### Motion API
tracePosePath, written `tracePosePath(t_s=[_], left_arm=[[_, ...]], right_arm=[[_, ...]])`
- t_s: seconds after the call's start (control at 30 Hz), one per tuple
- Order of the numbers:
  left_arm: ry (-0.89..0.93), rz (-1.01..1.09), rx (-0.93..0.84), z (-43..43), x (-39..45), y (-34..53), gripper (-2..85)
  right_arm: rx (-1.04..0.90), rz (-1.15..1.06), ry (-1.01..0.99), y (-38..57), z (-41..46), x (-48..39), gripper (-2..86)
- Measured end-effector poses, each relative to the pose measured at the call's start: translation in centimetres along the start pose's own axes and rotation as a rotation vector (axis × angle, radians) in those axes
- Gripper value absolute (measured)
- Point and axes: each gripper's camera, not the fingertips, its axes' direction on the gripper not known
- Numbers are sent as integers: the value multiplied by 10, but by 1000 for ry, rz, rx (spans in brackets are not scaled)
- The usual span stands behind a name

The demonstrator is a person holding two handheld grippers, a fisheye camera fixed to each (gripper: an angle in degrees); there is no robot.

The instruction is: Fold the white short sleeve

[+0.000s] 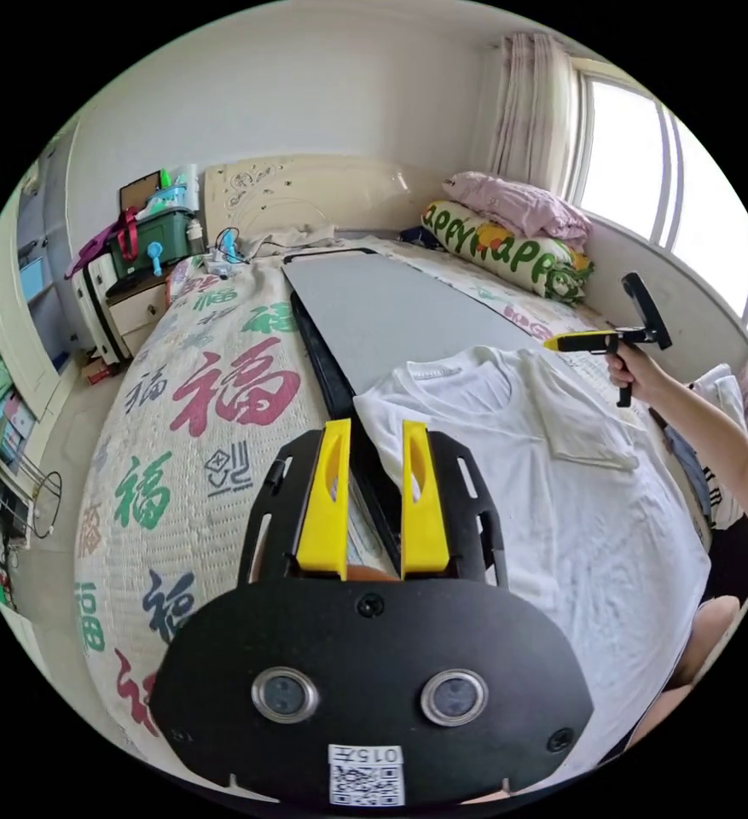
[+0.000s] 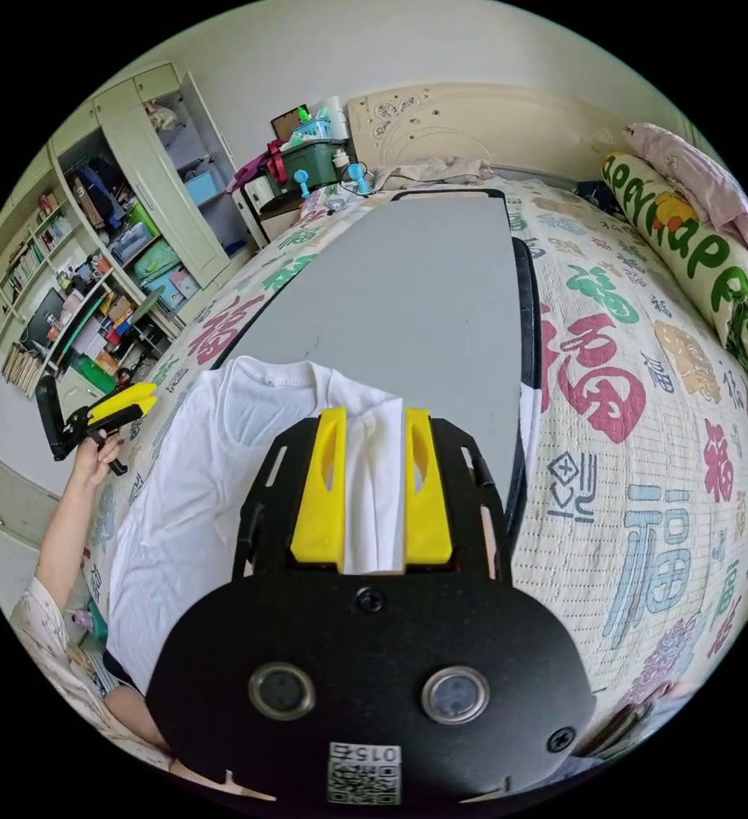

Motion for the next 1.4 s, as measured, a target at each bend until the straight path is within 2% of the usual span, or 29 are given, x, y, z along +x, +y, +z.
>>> tracePosePath(t_s=[0.23,0.4,0.6,0.67,0.87,0.97,1.07,1.23,1.33,1.4], left_arm=[[0,-175,-41,83,-45,-27,104],[62,-200,-166,124,-69,-23,111],[33,-202,-78,116,-76,0,42],[4,-180,24,95,-69,10,17],[28,-125,179,31,-73,31,4],[66,-192,98,36,-94,40,16],[156,-313,56,60,-116,51,76],[243,-434,-4,113,-131,63,112],[275,-425,-49,135,-127,65,101],[272,-406,-61,138,-122,65,60]], right_arm=[[-92,6,31,-22,32,-17,113],[-130,4,30,-4,41,-25,101],[-113,-5,43,37,32,-30,58],[-65,-21,45,57,19,-35,50],[93,-98,36,126,-64,-52,42],[104,-108,9,159,-86,-50,41],[55,-59,11,178,-77,-43,42],[16,-76,23,211,-53,-36,42],[-2,-80,40,233,-43,-25,43],[-4,-67,33,247,-42,-15,43]])
